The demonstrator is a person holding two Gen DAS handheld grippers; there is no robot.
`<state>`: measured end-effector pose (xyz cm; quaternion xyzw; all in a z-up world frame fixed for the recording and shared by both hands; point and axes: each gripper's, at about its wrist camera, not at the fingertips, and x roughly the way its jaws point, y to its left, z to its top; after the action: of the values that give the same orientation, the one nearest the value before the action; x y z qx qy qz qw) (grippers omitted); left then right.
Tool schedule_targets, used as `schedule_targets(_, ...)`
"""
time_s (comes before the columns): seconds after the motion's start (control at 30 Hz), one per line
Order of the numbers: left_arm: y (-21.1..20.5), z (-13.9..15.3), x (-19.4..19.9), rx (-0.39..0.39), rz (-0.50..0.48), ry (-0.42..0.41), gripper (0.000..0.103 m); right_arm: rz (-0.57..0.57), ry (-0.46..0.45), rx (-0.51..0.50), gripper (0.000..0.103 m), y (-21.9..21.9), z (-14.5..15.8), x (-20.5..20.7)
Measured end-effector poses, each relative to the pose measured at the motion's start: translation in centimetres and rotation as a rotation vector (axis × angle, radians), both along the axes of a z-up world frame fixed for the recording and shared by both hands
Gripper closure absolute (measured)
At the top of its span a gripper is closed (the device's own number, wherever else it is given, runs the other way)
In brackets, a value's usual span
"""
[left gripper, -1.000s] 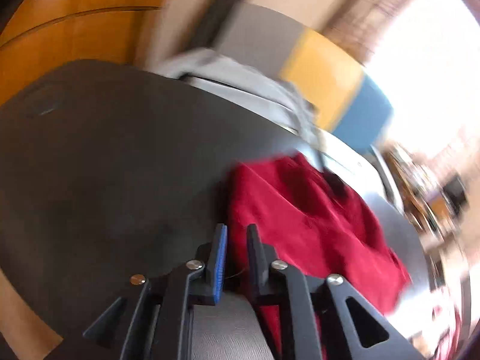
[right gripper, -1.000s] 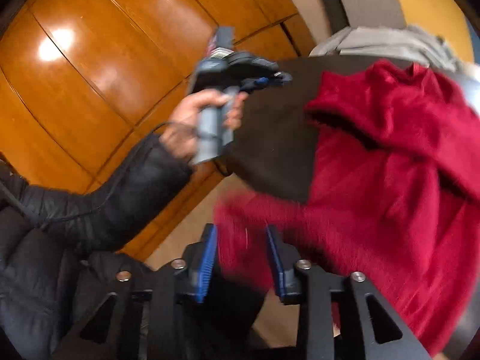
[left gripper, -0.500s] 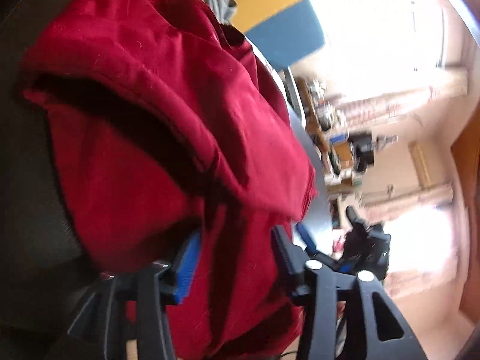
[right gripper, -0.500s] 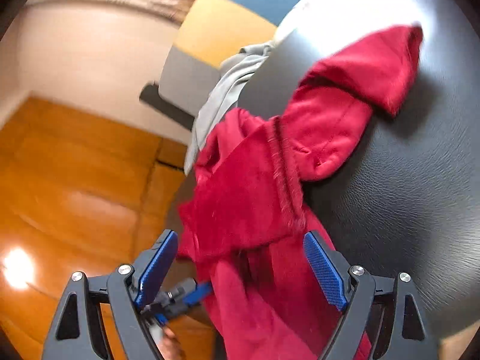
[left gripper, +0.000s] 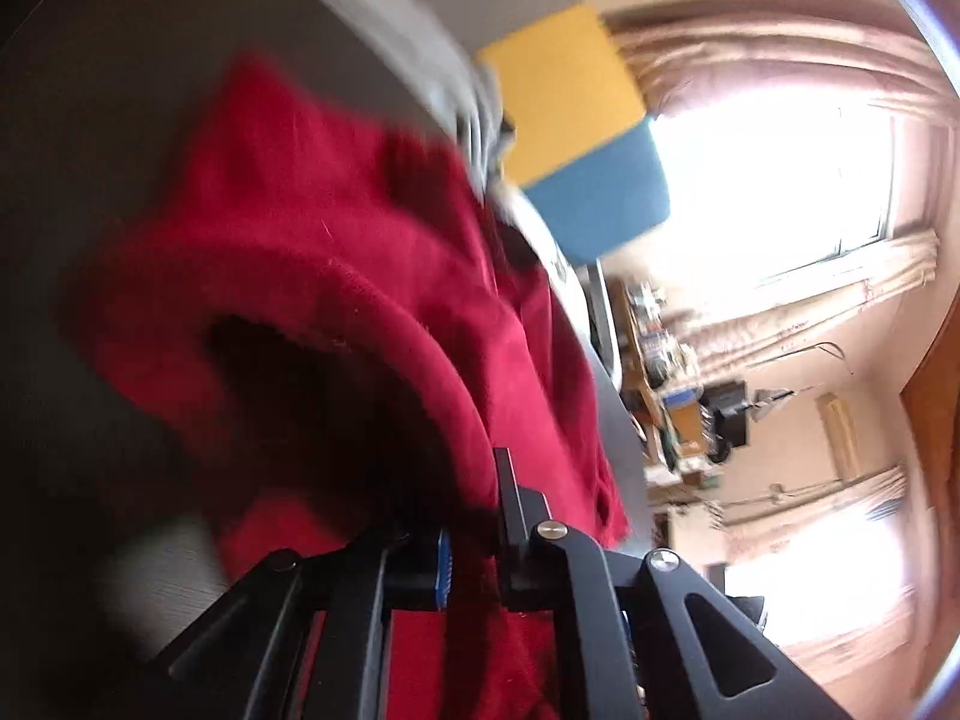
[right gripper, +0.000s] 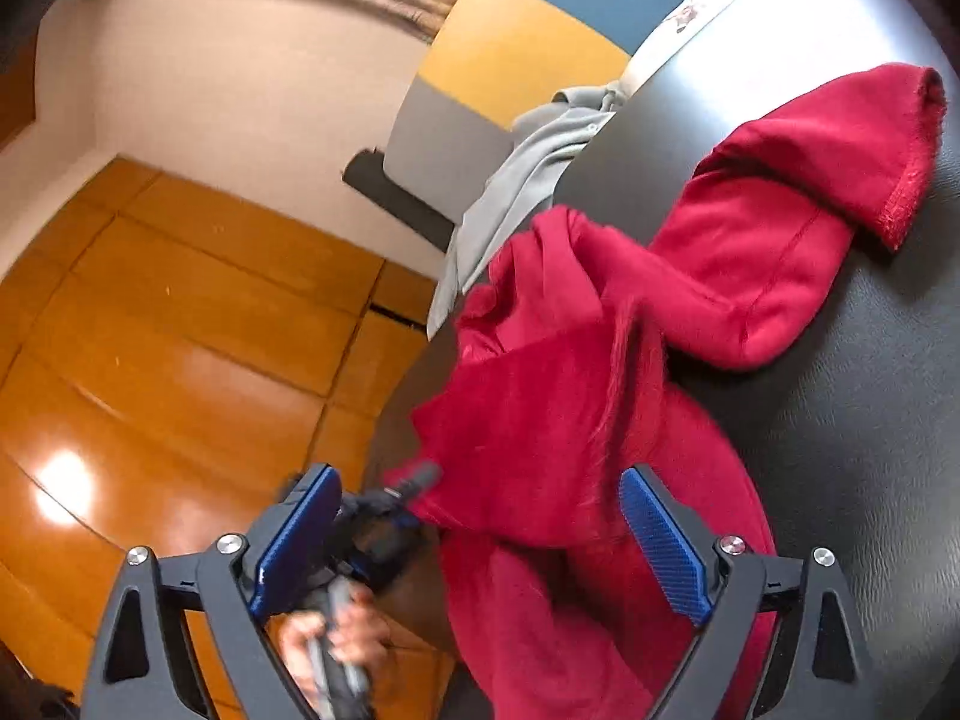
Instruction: Fold clothes
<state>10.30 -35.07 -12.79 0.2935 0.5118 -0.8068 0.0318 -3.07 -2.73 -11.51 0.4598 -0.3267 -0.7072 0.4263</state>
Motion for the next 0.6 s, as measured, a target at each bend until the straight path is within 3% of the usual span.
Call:
schedule_targets(0.13,-7.3,2.2,5.0,-0.117,0.148,-0.094,0.094,0.025,-0.001,0.021,0.007,0.3,-0.4,0.8)
schedule_targets(0.2,-11.7,2.5,8.3,-0.086,0.272,-0.202,0.083,0.038,-0.001,0.032,0.007,0.5,-0.6,1.2)
schedule_targets(0.37,-15.0,5.3,15.6,-0.099,0.568,-0.172,0.081,0.085,0.044,0.087,0.007,-0.2,0.2,1.0)
schedule_targets(0.53,-11.1,7.9,18.1,-0.287,0.529,-0.167,0.079,0.142,0.129,0.143,0.006,-2.8,2.3,-0.1)
schedule_targets(0.6,-7.6,8.0,15.3,-0.333,0.410,-0.140,0.076,0.154,0.147,0.143,0.005,-3.4,2.9,-0.5)
